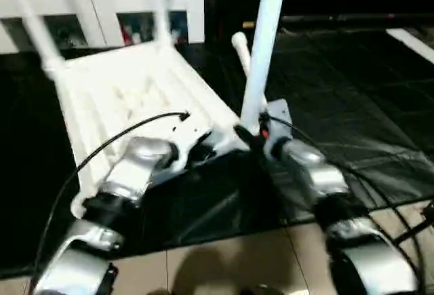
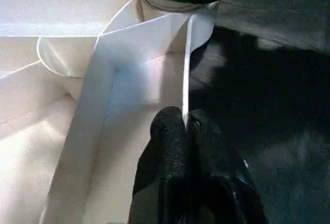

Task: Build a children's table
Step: Rotate leg to tighten

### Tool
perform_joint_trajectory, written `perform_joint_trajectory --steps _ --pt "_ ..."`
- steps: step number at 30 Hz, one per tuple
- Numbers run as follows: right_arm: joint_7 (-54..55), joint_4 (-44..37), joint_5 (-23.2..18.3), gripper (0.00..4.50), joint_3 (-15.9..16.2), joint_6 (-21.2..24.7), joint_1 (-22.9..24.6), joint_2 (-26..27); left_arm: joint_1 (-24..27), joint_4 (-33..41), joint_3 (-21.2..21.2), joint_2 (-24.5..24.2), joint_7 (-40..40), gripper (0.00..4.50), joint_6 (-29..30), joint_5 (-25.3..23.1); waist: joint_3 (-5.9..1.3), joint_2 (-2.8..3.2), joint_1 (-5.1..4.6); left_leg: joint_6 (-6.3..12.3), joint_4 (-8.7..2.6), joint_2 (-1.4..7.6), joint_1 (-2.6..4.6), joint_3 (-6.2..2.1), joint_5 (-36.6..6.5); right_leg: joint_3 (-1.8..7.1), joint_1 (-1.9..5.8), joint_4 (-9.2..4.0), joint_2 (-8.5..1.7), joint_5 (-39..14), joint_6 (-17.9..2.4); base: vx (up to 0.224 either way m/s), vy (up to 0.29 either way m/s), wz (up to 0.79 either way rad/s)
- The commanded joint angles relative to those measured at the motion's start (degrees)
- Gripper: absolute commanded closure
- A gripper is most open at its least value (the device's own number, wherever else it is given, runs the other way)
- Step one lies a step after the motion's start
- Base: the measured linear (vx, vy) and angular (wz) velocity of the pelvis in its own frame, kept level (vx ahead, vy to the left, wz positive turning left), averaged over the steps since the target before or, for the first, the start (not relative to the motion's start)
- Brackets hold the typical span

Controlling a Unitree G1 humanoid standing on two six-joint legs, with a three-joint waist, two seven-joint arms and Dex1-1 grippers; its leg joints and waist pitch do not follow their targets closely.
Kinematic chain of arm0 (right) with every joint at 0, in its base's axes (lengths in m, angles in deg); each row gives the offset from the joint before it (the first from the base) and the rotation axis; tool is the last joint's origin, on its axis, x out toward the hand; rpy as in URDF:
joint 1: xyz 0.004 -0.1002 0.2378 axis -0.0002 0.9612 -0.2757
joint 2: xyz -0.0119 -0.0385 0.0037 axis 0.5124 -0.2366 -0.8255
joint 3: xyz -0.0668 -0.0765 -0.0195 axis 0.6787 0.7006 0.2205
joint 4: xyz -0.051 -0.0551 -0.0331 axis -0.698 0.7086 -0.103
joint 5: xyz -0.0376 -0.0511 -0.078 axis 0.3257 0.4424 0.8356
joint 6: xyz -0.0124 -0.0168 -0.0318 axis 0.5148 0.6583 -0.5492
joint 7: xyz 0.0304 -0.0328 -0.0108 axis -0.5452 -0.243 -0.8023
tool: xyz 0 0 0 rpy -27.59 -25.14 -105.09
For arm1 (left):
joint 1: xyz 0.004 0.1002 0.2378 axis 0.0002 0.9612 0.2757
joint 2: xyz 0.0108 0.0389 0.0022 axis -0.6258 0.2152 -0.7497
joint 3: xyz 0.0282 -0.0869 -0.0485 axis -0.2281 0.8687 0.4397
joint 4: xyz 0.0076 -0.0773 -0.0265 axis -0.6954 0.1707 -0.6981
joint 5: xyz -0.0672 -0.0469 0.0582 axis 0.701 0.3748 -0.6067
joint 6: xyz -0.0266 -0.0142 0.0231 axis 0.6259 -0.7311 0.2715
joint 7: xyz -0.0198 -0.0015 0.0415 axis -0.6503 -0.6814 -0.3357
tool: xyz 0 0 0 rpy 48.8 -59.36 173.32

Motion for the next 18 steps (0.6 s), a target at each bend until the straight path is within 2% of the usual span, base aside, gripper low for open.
perform_joint_trajectory --steps 1,2,4,5,9,11,12,14,15,18 --pt "-1.05 2.35 1.88 1.76 3.13 0.40 0.05 3.40 -3.70 4.48 0.88 2.51 -2.27 4.50 -0.93 1.10 -5.75 0.00 0.55 5.79 -2.45 1.20 -0.38 -0.37 1.24 2.92 4.75 -2.63 -4.03 3.99 -14.49 0.000 0.000 0.00" --pt "-0.94 2.69 1.71 1.41 2.45 -0.07 -0.26 3.60 -3.66 4.56 0.47 2.42 -2.39 4.50 -0.86 0.93 -5.69 0.03 0.57 7.46 -2.37 1.13 -0.48 -0.33 2.29 2.90 4.61 -2.38 -3.98 7.49 -15.49 0.000 0.000 0.00" --pt "-0.79 2.84 1.40 1.41 1.66 -0.92 -0.39 3.09 -3.28 4.85 0.16 1.79 -1.91 4.50 -0.88 0.94 -5.48 0.21 0.56 8.73 -2.39 1.40 -0.43 -0.35 0.97 2.70 4.54 -2.66 -4.20 6.02 -16.06 0.000 0.000 0.00" --pt "-0.88 2.81 1.20 1.17 1.39 -1.19 -0.39 2.89 -3.16 4.94 0.12 1.58 -1.74 4.50 -0.81 0.97 -5.32 0.24 0.54 8.49 -2.50 1.52 -0.24 -0.31 -0.58 2.68 4.43 -2.93 -4.23 3.75 -16.06 0.000 0.000 0.00" --pt "-3.08 1.40 1.34 0.83 1.62 -2.83 0.65 0.62 -2.42 4.88 -0.50 0.07 0.07 4.50 -3.26 0.85 -5.02 0.23 0.52 6.35 -2.71 1.61 -0.12 -0.27 -4.34 2.77 4.43 -3.55 -4.31 -2.44 -14.89 0.000 0.000 0.00" --pt "-4.28 -0.61 1.88 0.58 1.69 -4.36 2.06 -1.15 -1.93 4.31 -0.75 -1.10 1.50 4.50 -4.20 0.83 -5.04 0.30 0.67 5.70 -2.74 1.66 -0.04 -0.33 -4.52 2.80 4.44 -3.53 -4.29 -2.59 -14.42 0.000 0.000 0.00" --pt "-6.47 -3.39 1.13 0.52 0.95 -5.29 3.87 -2.70 -1.49 3.53 -0.86 -2.38 3.00 4.50 -5.19 0.95 -5.03 0.52 0.72 5.65 -2.72 1.67 -0.01 -0.32 -4.26 2.85 4.35 -3.48 -4.19 -1.62 -14.37 0.000 0.000 0.00" --pt "-9.71 -7.27 -0.38 0.38 -0.08 -6.28 6.29 -4.66 -1.12 2.46 -0.99 -3.98 4.54 4.50 -6.97 0.94 -5.10 0.25 0.93 6.47 -2.65 1.54 -0.20 -0.28 -3.58 2.94 4.59 -3.31 -4.12 0.65 -14.28 0.000 0.000 0.00" --pt "-13.02 -10.35 -1.89 0.25 -0.45 -6.46 8.08 -6.10 -0.95 1.89 -1.01 -4.99 5.71 4.50 -8.23 1.11 -5.23 0.50 1.03 6.82 -2.61 1.60 -0.18 -0.37 -3.09 2.95 4.63 -3.07 -4.18 1.97 -14.30 0.000 0.000 0.00" --pt "-19.60 -16.21 -4.44 0.03 -1.05 -6.18 11.56 -9.78 -0.62 0.52 -1.22 -7.37 8.26 4.50 -11.17 1.35 -5.08 0.43 1.08 7.31 -2.66 1.57 -0.14 -0.38 -4.30 2.83 4.57 -3.37 -4.04 1.11 -14.18 0.000 0.000 0.00"
